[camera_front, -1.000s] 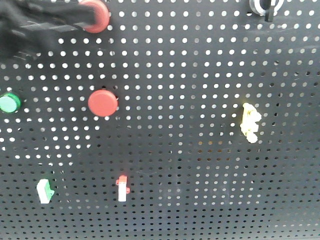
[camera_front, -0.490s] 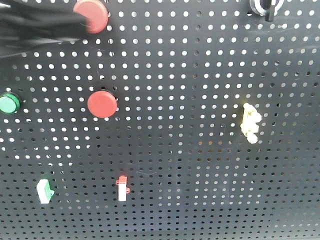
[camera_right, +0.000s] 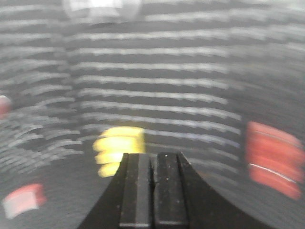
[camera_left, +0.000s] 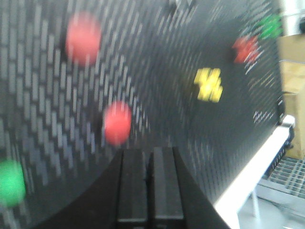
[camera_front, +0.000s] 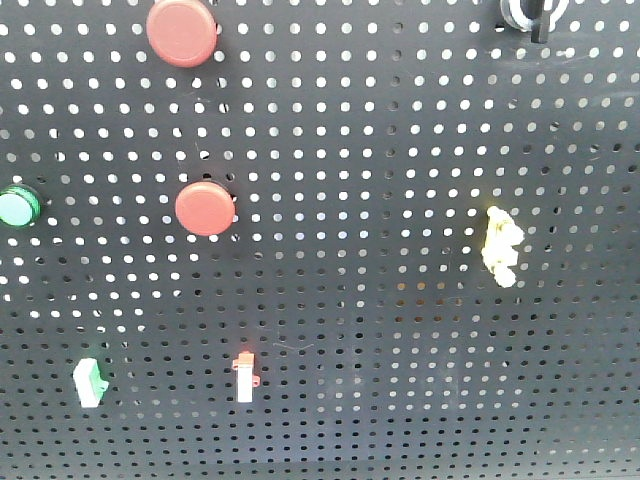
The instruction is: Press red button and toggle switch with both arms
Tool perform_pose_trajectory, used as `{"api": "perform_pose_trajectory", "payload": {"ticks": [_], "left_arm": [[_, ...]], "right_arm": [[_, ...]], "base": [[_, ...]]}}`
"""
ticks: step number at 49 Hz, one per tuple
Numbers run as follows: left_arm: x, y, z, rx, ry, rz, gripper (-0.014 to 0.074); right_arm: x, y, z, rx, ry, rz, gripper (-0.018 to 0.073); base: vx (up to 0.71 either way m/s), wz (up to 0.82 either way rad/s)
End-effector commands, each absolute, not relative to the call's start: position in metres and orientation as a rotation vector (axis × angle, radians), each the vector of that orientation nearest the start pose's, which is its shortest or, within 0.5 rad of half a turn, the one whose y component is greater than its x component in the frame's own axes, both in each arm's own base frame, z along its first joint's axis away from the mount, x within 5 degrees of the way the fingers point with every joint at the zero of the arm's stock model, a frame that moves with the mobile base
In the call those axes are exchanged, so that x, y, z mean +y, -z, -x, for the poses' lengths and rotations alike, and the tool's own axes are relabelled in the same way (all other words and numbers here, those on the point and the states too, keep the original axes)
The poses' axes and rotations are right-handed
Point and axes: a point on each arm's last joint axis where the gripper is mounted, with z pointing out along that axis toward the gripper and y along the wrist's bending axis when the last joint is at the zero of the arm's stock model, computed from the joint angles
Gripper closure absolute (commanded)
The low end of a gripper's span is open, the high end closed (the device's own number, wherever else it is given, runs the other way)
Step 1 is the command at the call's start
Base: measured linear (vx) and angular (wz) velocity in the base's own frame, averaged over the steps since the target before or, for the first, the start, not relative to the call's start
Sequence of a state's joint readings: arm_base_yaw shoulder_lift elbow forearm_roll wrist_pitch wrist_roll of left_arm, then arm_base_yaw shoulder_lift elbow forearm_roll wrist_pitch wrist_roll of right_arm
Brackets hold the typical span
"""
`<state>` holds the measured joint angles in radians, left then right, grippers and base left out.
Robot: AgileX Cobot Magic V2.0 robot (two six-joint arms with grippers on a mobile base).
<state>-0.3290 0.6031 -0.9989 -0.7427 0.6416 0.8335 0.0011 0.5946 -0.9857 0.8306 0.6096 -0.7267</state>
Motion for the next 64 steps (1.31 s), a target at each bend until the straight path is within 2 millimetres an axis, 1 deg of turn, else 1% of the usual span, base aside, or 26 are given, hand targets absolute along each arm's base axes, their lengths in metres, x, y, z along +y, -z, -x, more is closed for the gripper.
{"api": "perform_pose_trajectory", "payload": {"ticks": [1, 5, 8, 10, 12, 15, 17, 22, 25, 27, 30, 32, 36, 43, 64], "left_arm": [[-0.055, -0.433, -0.066, 1.424, 0.475, -0.56, 0.0594], [-0.054, -0.409, -0.066, 1.477, 0.497, -0.534, 0.0594], [-0.054, -0.391, -0.067, 1.523, 0.516, -0.524, 0.0594], [-0.054, -0.383, -0.067, 1.543, 0.524, -0.52, 0.0594], [-0.055, -0.377, -0.067, 1.563, 0.535, -0.512, 0.0594], [-0.055, -0.372, -0.069, 1.584, 0.545, -0.508, 0.0594], [-0.055, -0.37, -0.069, 1.591, 0.551, -0.503, 0.0594], [-0.055, -0.371, -0.069, 1.588, 0.559, -0.479, 0.0594], [-0.054, -0.372, -0.07, 1.583, 0.556, -0.473, 0.0594], [-0.054, -0.372, -0.07, 1.584, 0.557, -0.474, 0.0594], [-0.055, -0.372, -0.07, 1.584, 0.558, -0.473, 0.0594], [-0.055, -0.372, -0.07, 1.587, 0.564, -0.467, 0.0594], [-0.055, -0.372, -0.07, 1.591, 0.574, -0.457, 0.0594], [-0.055, -0.372, -0.07, 1.591, 0.574, -0.457, 0.0594], [-0.055, -0.372, -0.07, 1.592, 0.575, -0.457, 0.0594]], "right_arm": [[0.042, -0.468, -0.089, 1.394, -0.41, 0.336, 0.0562], [0.045, -0.473, -0.1, 1.391, -0.475, 0.341, 0.0562], [0.049, -0.48, -0.108, 1.39, -0.521, 0.365, 0.0562], [0.051, -0.485, -0.116, 1.394, -0.554, 0.377, 0.0562], [0.053, -0.493, -0.121, 1.384, -0.581, 0.401, 0.0562], [0.055, -0.503, -0.134, 1.382, -0.611, 0.419, 0.0562], [0.057, -0.511, -0.138, 1.372, -0.633, 0.435, 0.0562], [0.066, -0.519, -0.16, 1.377, -0.715, 0.464, 0.0562], [0.077, -0.521, -0.171, 1.378, -0.759, 0.502, 0.0562], [0.09, -0.52, -0.178, 1.383, -0.798, 0.535, 0.0562], [0.103, -0.519, -0.186, 1.381, -0.781, 0.552, 0.0562], [0.108, -0.52, -0.19, 1.38, -0.746, 0.535, 0.0562], [0.105, -0.521, -0.196, 1.379, -0.666, 0.465, 0.0562], [0.098, -0.523, -0.201, 1.369, -0.597, 0.39, 0.0562], [0.094, -0.526, -0.205, 1.345, -0.576, 0.327, 0.0562]], "base": [[0.0, 0.0], [0.0, 0.0], [0.0, 0.0], [0.0, 0.0], [0.0, 0.0], [0.0, 0.0], [0.0, 0.0], [0.0, 0.0], [0.0, 0.0], [0.0, 0.0], [0.0, 0.0], [0.0, 0.0], [0.0, 0.0], [0.0, 0.0], [0.0, 0.0]]}}
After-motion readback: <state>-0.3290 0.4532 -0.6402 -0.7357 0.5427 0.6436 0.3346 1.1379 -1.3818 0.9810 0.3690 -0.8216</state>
